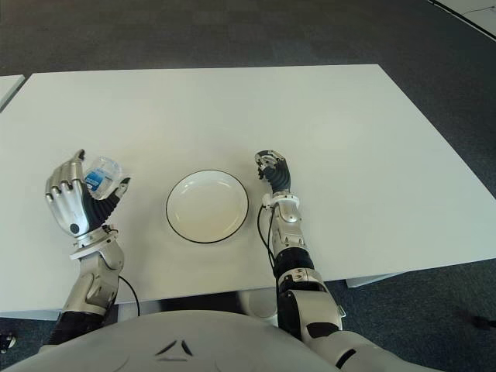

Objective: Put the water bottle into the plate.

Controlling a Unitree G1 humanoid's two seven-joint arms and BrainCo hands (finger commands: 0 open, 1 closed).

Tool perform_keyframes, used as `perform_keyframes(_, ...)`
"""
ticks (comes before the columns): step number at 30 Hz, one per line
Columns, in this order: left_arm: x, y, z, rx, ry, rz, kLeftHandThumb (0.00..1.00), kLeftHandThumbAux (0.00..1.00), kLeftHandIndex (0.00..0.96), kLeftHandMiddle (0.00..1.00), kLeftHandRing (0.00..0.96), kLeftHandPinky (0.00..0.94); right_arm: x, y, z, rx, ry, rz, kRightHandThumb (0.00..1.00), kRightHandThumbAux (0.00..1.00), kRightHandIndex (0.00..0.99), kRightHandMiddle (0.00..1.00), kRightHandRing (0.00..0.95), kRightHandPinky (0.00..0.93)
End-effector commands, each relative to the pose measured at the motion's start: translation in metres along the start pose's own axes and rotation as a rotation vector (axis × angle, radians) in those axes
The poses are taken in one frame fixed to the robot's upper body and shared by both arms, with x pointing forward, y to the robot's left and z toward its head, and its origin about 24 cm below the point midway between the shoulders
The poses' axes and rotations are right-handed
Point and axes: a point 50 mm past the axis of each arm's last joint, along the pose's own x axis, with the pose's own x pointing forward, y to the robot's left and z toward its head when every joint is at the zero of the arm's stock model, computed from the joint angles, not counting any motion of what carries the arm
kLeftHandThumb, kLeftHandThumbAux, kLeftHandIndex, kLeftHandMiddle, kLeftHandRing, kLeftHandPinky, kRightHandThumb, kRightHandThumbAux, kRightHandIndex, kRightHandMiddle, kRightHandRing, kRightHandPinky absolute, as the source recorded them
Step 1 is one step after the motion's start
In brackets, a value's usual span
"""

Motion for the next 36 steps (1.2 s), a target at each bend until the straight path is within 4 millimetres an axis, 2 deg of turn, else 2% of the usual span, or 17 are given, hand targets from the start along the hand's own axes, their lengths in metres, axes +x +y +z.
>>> perform_keyframes(1, 0.000, -0.002, -0.001, 0.062, 0.048, 0.039, 0.588, 0.402, 0.001, 0.001, 0.001, 0.001, -0.021, -0.006, -0.043, 0.012, 0.224, -0.040, 0.705, 0.728, 0.439, 0.751, 0.732, 0.740)
perform_keyframes(8, 0.004, -0.001, -0.004, 0.148, 0.129, 0.011, 0.569, 0.278, 0.000, 0.000, 0.000, 0.000, -0.021, -0.006, -0.043, 0.015, 0.222, -0.038, 0.705, 0.728, 0.439, 0.750, 0.732, 0.740)
perform_keyframes(17, 0.012, -0.001, -0.016, 0.314, 0.181, -0.136, 0.544, 0.144, 0.000, 0.000, 0.000, 0.000, -0.020, -0.005, -0.043, 0.016, 0.224, -0.044, 0.705, 0.728, 0.439, 0.752, 0.733, 0.744)
perform_keyframes(19, 0.012, -0.001, -0.017, 0.330, 0.183, -0.154, 0.543, 0.131, 0.000, 0.000, 0.000, 0.000, -0.020, -0.005, -0.043, 0.016, 0.224, -0.044, 0.705, 0.728, 0.439, 0.752, 0.734, 0.744)
perform_keyframes(24, 0.015, -0.020, -0.040, 0.387, 0.180, -0.224, 0.552, 0.111, 0.000, 0.000, 0.000, 0.000, -0.020, -0.005, -0.043, 0.021, 0.229, -0.047, 0.705, 0.728, 0.439, 0.752, 0.734, 0.744)
perform_keyframes(36, 0.019, -0.044, -0.058, 0.447, 0.164, -0.362, 0.572, 0.111, 0.000, 0.000, 0.000, 0.000, -0.020, -0.006, -0.043, 0.017, 0.229, -0.052, 0.704, 0.728, 0.439, 0.753, 0.735, 0.744)
